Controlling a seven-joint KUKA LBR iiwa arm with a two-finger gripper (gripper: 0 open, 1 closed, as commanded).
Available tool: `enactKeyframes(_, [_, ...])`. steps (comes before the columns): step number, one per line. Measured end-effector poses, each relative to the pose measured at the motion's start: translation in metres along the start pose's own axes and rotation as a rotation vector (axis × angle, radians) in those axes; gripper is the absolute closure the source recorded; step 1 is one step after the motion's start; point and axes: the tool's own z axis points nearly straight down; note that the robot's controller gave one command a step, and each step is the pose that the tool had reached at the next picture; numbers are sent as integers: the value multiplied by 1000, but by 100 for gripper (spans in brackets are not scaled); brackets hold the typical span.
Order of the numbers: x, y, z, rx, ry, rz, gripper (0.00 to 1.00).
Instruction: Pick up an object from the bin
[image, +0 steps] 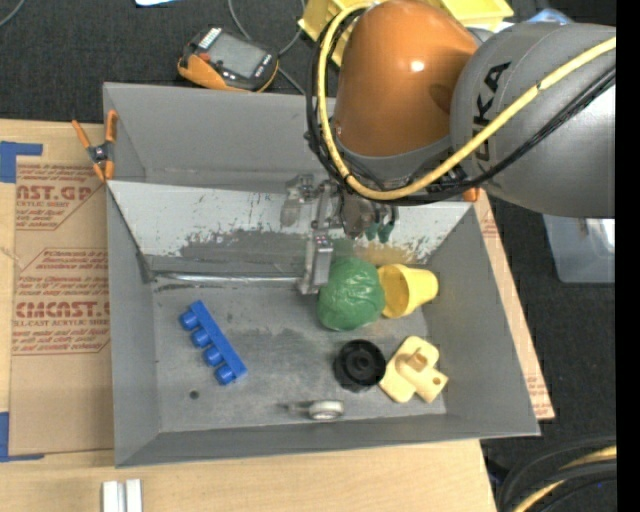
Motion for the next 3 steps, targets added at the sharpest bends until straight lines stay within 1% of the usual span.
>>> enactKeyframes(1, [43,-11,-99,0,0,-52,0])
enactKeyframes(2, [29,8,-71,0,4,-48,0])
enactKeyframes(3, [67,-5,-66,1,-5,-388,0])
